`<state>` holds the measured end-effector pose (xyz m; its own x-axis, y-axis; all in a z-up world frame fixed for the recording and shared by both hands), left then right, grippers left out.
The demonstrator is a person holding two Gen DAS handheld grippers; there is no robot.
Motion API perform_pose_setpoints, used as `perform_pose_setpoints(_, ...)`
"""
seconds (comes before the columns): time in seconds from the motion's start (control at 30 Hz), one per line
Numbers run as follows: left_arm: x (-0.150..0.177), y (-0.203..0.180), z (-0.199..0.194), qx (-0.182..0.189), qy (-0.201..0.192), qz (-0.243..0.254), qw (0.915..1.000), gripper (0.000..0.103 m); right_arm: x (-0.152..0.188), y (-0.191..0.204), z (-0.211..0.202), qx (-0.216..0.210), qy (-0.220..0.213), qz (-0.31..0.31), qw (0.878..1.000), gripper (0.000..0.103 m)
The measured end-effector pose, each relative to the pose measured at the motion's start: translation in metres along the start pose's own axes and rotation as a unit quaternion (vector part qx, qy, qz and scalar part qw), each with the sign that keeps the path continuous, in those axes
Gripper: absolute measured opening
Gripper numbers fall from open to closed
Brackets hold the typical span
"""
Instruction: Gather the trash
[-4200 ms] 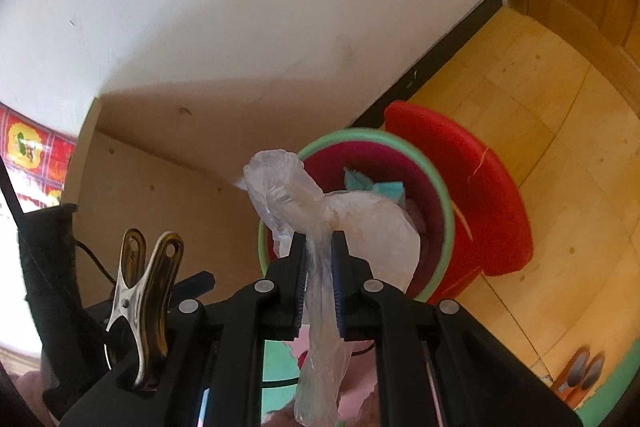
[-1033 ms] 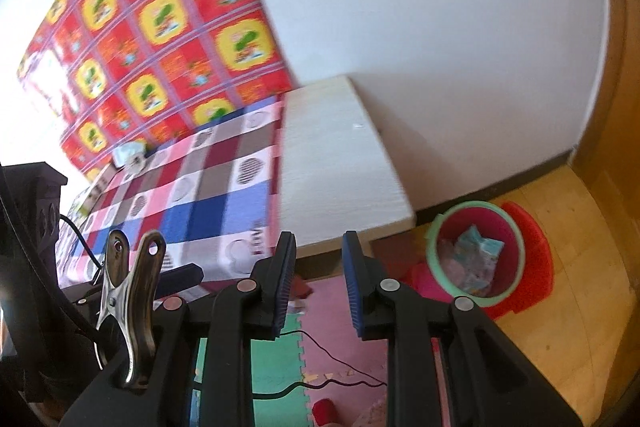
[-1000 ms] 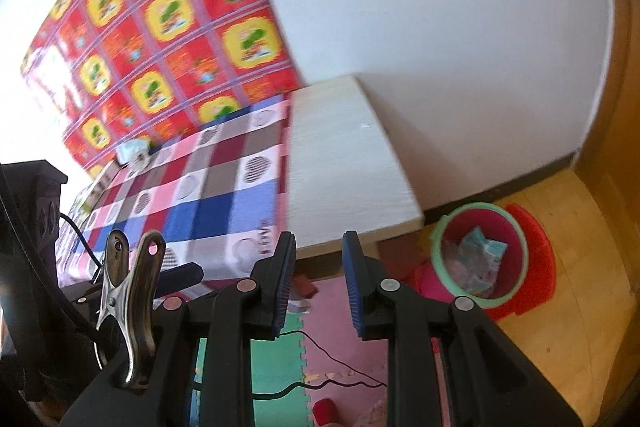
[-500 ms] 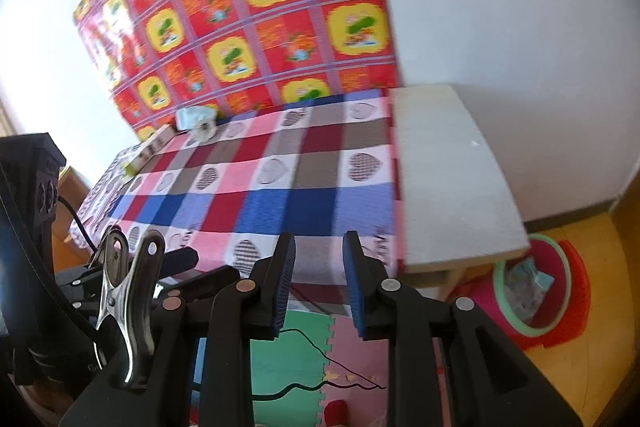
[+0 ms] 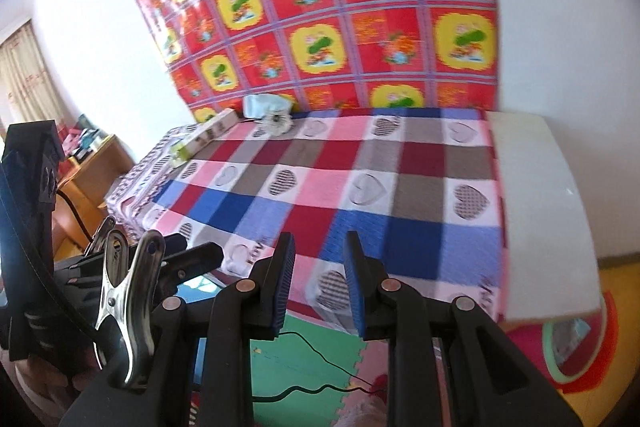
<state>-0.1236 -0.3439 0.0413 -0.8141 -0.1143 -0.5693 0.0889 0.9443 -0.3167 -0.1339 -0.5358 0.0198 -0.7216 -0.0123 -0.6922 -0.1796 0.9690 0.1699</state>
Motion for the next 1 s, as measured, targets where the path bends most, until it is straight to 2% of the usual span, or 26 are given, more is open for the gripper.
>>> perform_pose_setpoints(0.17,-0.019,0.033,-0.006,-0.029,-0.015,-0.020,0.9993,0.058,-0.016,0.017,0.023,-0.024,0.002,-0.010,1.000,0.026)
perform_pose_setpoints(0.57,-0.078,0.096,-0.002,-0.071,-0.033,-0.046,0.9959,0.058,-0.066,0.051,0.078,-0.060,0.002,-0.024,0.998,0.026)
perform_pose_setpoints(0.8,-0.115,0.128,0.010,-0.084,-0.034,-0.062,0.9940,0.058,-0.101,0.065,0.115,-0.074,0.005,-0.021,0.997,0.026)
perform_pose_setpoints(1.0,-0.132,0.158,0.015,-0.092,-0.033,-0.081,0.9919,0.058,-0.125,0.082,0.141,-0.083,0.007,-0.039,0.996,0.026)
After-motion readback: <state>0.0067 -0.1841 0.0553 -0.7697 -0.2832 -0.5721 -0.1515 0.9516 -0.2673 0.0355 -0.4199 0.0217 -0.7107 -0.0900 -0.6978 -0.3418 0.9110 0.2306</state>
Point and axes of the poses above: each gripper's, at about its wrist camera, not at the fingertips, and z roughly the way its jaws point, y to its left, x to its underside, the point moved 1 cm from there along z, roughly the way its jaws point, and after that the axes turned 8 degrees about x, right-handed, at the moved point
